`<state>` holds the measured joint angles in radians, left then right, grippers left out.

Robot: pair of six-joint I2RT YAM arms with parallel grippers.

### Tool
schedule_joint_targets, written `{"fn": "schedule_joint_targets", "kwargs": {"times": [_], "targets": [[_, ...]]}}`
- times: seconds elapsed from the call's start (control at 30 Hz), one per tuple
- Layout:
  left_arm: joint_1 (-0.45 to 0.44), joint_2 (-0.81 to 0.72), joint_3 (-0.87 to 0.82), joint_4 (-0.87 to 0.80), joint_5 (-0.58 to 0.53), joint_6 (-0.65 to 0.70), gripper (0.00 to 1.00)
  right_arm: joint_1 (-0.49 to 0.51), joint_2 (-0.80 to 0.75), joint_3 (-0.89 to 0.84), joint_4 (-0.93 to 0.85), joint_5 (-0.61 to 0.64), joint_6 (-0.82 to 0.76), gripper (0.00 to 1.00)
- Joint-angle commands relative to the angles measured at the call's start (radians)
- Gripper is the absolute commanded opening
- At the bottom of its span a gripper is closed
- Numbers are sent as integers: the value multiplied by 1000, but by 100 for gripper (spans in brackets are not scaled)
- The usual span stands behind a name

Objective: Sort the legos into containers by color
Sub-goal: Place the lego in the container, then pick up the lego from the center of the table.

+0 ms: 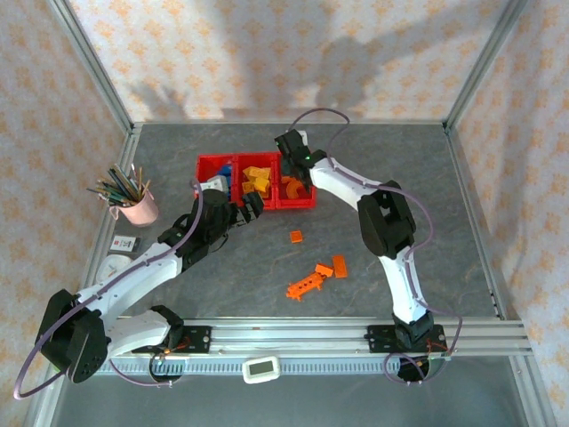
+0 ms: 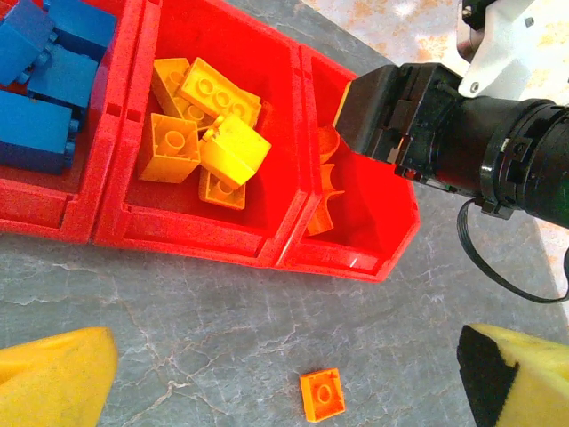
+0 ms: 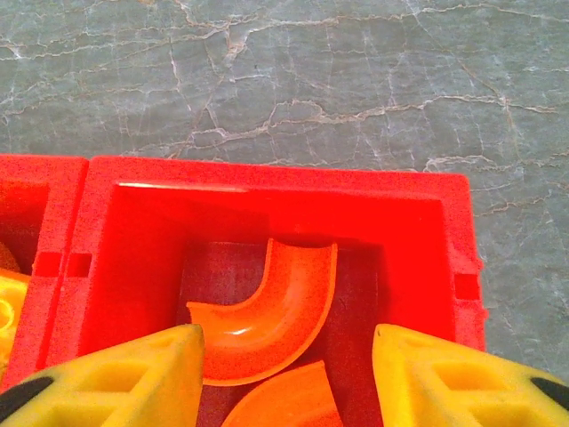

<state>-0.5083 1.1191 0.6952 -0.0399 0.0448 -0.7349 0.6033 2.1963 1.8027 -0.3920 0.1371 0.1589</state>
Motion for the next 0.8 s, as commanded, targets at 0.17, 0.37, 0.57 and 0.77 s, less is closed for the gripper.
{"fn": "schedule_joint_targets", "kwargs": {"times": [0.17, 0.37, 0.57, 0.77], "targets": [[5, -48, 10, -13, 34, 6, 99, 0, -296, -285, 74, -84, 23, 55], [-10, -60, -33, 8, 64, -14, 99, 10, -449, -507, 134, -151, 79, 58], [-76, -67, -70, 26, 39, -39, 99, 55, -546, -684, 169, -126, 88, 62], [-125, -57, -114, 63, 17, -88, 99, 131, -588, -797, 189, -95, 97, 67]]}}
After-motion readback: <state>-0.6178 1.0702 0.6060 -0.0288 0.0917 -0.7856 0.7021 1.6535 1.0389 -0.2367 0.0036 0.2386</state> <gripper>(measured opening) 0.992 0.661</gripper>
